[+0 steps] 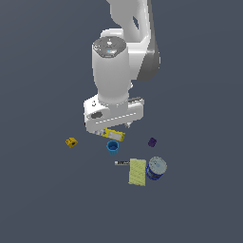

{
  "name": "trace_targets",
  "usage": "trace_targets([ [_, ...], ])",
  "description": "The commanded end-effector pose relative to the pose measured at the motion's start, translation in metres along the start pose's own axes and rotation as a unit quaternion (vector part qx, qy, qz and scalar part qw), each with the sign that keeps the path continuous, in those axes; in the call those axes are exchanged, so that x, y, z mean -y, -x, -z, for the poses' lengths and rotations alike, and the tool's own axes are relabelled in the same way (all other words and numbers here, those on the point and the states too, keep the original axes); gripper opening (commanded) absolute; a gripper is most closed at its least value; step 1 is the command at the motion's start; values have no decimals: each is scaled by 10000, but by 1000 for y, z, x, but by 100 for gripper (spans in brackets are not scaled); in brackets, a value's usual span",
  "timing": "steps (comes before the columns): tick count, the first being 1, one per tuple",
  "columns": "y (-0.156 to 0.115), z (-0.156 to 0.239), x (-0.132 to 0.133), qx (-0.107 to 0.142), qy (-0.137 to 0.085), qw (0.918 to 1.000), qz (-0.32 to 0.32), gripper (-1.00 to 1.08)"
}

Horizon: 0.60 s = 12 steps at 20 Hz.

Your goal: Pick up a designated object from a clutter of objects.

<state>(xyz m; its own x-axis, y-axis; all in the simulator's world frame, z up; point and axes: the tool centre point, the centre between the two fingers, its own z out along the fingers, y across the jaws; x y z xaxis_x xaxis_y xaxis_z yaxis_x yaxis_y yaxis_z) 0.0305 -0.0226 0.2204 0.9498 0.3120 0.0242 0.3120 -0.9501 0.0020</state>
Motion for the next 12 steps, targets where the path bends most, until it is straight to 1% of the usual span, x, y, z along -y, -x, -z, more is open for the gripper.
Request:
trace_targets([
  [1,1,-22,-4,21,2,9995,309,100],
  [7,6,-73,-11,69,-6,9950,998,100],
  [12,12,-103,-14,95,-17,9898,1418,100],
])
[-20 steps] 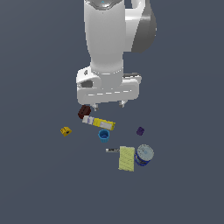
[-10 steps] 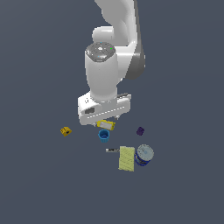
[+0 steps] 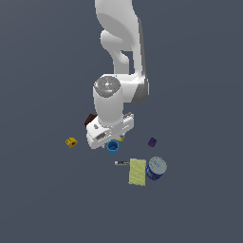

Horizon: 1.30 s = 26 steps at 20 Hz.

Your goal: Pick up a designated object from a clutter of objects.

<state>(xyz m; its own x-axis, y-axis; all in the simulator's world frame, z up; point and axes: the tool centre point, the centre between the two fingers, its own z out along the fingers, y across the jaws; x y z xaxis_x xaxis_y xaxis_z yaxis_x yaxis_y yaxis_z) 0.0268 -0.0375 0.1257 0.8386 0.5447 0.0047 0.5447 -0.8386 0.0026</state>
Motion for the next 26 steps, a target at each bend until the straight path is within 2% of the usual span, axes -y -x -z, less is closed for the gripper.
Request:
trace_targets([
  [1,2,-13,-1,6,-2,9998,195,100],
  [8,7,-33,-1,21,-13,9988,481,100],
  [16,2,-32,0,-37,25,9987,516,100],
  [26,8,-78,0,15,-9,9987,511,100],
])
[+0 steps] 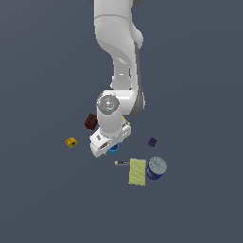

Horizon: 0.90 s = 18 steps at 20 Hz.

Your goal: Pick up a designated object from a clutter of objects.

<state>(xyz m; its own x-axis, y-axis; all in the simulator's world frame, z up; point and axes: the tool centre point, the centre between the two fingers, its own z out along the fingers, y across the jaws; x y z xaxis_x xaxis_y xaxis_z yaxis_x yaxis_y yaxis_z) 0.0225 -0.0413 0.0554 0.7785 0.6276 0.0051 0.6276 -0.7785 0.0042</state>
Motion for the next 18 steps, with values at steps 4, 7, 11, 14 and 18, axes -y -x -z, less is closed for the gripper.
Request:
trace_targets([
  [4,2,-15,1,25,-20,10000,-2,100],
  [7,2,-15,1,25,-20,10000,-2,-100],
  [11,2,-15,1,25,-20,10000,-2,-100],
  [14,2,-15,1,25,-20,10000,-2,-100],
  [18,-5,-6,-1,-41,33,10000,19,-100],
])
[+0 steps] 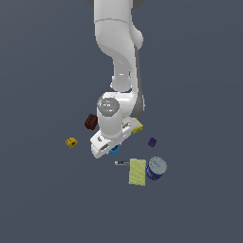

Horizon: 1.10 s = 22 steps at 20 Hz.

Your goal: Pick up a designated object from a clutter of objects.

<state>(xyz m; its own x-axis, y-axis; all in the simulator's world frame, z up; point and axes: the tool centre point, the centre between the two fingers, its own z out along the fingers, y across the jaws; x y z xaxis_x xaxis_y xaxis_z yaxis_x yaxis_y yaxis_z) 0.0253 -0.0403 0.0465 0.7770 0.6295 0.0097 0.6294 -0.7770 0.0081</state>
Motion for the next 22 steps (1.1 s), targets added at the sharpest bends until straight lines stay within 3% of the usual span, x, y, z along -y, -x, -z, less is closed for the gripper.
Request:
trace_targets([
  [1,-3,4,1,-18,14,10000,7,-100],
  [11,-27,49,26,-6,9,10000,4,-100],
  [22,-82,150,81,18,-1,10000,-2,-100],
])
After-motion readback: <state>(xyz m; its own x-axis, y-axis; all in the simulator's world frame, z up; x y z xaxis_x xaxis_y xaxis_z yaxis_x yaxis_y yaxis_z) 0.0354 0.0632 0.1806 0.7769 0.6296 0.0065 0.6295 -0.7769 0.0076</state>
